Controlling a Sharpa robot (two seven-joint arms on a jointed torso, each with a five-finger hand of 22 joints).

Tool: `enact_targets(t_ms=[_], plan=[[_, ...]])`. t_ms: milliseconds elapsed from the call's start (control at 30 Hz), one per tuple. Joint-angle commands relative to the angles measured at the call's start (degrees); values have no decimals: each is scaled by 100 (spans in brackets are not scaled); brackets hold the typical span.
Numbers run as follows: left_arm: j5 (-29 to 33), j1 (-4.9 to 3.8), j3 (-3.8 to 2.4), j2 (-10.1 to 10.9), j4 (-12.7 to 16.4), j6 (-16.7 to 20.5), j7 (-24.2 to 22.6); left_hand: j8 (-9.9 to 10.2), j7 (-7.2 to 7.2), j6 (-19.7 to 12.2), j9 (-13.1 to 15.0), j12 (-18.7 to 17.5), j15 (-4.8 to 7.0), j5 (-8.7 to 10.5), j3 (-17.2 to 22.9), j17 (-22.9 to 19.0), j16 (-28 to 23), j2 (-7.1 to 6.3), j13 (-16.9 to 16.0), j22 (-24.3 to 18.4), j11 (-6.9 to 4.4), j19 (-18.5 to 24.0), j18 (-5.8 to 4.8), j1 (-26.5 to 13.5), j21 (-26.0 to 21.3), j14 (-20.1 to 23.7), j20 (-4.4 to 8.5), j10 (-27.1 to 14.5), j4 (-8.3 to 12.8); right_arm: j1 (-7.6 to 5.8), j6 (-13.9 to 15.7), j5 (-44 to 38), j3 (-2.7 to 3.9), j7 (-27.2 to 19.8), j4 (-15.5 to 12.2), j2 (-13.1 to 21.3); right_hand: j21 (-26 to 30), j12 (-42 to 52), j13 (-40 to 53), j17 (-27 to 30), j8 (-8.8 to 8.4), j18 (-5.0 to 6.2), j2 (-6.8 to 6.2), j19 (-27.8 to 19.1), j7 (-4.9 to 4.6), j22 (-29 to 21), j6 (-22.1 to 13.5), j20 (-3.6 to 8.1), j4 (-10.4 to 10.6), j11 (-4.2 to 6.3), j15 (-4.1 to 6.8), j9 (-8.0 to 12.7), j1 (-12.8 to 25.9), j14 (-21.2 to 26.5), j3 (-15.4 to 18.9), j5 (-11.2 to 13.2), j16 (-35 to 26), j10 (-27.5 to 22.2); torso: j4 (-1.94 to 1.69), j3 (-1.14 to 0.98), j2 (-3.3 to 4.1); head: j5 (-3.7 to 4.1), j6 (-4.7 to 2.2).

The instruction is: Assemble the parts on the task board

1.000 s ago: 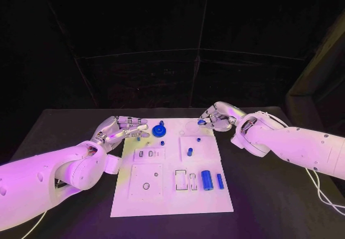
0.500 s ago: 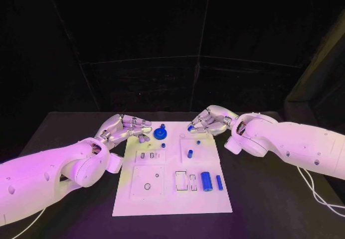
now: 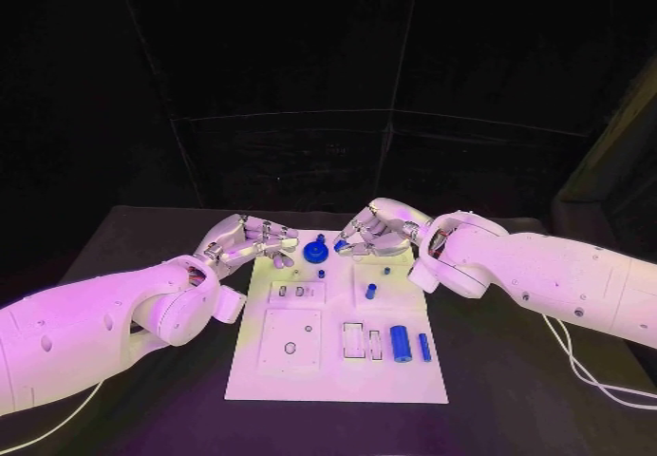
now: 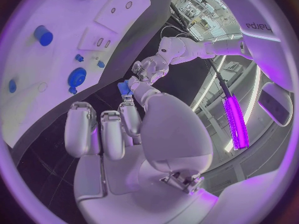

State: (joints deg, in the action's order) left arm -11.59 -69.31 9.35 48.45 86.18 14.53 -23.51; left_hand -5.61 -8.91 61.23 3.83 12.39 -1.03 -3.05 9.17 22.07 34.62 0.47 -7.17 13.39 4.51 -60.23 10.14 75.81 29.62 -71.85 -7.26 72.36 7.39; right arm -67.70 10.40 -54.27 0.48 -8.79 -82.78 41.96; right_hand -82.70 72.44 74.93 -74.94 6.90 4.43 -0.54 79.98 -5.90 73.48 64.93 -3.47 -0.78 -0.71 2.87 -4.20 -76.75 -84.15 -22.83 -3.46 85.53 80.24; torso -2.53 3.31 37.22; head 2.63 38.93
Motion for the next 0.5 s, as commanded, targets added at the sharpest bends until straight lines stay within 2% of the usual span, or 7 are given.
enact_targets(t_ms=[33, 133, 267, 333, 367, 467, 500], plan=[[62, -10, 18, -4, -4, 11, 25, 23, -11, 44, -2, 37, 14, 19, 69, 47, 64, -5, -14, 25, -9, 53, 17, 26, 45, 70, -4, -54, 54, -8, 223, -411, 1, -114, 61, -83, -1, -4, 23, -746, 147, -82, 45, -13, 39, 4, 66, 4, 4, -19, 8, -82, -43, -422, 43, -23, 14, -30, -13, 7, 2, -29, 0], [-25, -10, 31, 0, -15, 48, 15, 28, -17, 43, -3, 39, 11, 19, 95, 79, 100, -13, -20, 45, -3, 68, 13, 47, 71, 104, -2, -73, 94, -5, 266, -436, 0, -142, 86, -132, -1, -4, 23, -746, 147, -82, 45, -13, 39, 4, 66, 4, 4, -19, 8, -82, -43, -422, 43, -23, 14, -30, -13, -6, 4, -63, -5], [-26, -11, 43, -24, -38, 22, 76, 33, -30, 42, -3, 42, -13, 21, 72, 123, 153, -9, -30, 62, 19, 111, 2, -100, 90, 153, -16, -104, 32, 3, 419, -455, -1, -235, 93, -184, -1, -6, 23, -744, 149, -82, 47, -13, 35, 6, 54, 2, -14, -21, 5, -81, -54, -422, 57, -46, 13, -32, 6, -19, 11, -121, -5], [225, -11, 87, -53, -42, -52, 173, 36, -33, 39, -3, 54, -22, 22, 37, 146, 182, -18, -40, 68, 26, 128, 0, -207, 95, 167, -24, -106, -24, 18, 550, -499, -2, -312, 88, -214, 0, -8, 23, -744, 153, -82, 46, -14, 31, 5, 47, -1, -40, -24, 3, -81, -71, -422, 68, -78, 13, -35, 8, -19, 13, -132, -4], [422, -11, 117, -75, -44, -102, 236, 37, -36, 36, -3, 68, -32, 21, -10, 163, 207, -24, -51, 71, 29, 135, 0, -323, 99, 170, -31, -101, -95, 29, 625, -551, -2, -354, 82, -232, 0, -8, 23, -743, 153, -82, 45, -14, 30, 5, 46, -1, -41, -24, 3, -80, -72, -422, 69, -79, 12, -35, 14, -21, 17, -151, -7], [840, -10, 191, -140, -57, -238, 396, 46, -16, 10, -2, 196, -33, 19, -243, 249, 360, 9, -131, 94, 27, 103, 10, -857, 140, 114, -49, -12, -475, 61, 796, -681, -3, -437, 51, -260, -1, -10, 22, -742, 154, -82, 41, -13, 26, 6, 38, -3, -57, -27, 1, -79, -81, -421, 79, -96, 11, -37, 24, -28, 24, -203, -12], [1033, -10, 231, -172, -60, -301, 466, 57, -9, -18, -4, 267, -24, 19, -355, 292, 441, 40, -175, 110, 37, 70, 14, -1105, 171, 74, -50, 33, -664, 76, 871, -739, -3, -470, 31, -267, -3, -7, 25, -744, 152, -83, 37, -11, 21, 11, 29, -4, -68, -30, -1, -78, -85, -422, 87, -110, 12, -36, 18, -30, 23, -219, -11]])
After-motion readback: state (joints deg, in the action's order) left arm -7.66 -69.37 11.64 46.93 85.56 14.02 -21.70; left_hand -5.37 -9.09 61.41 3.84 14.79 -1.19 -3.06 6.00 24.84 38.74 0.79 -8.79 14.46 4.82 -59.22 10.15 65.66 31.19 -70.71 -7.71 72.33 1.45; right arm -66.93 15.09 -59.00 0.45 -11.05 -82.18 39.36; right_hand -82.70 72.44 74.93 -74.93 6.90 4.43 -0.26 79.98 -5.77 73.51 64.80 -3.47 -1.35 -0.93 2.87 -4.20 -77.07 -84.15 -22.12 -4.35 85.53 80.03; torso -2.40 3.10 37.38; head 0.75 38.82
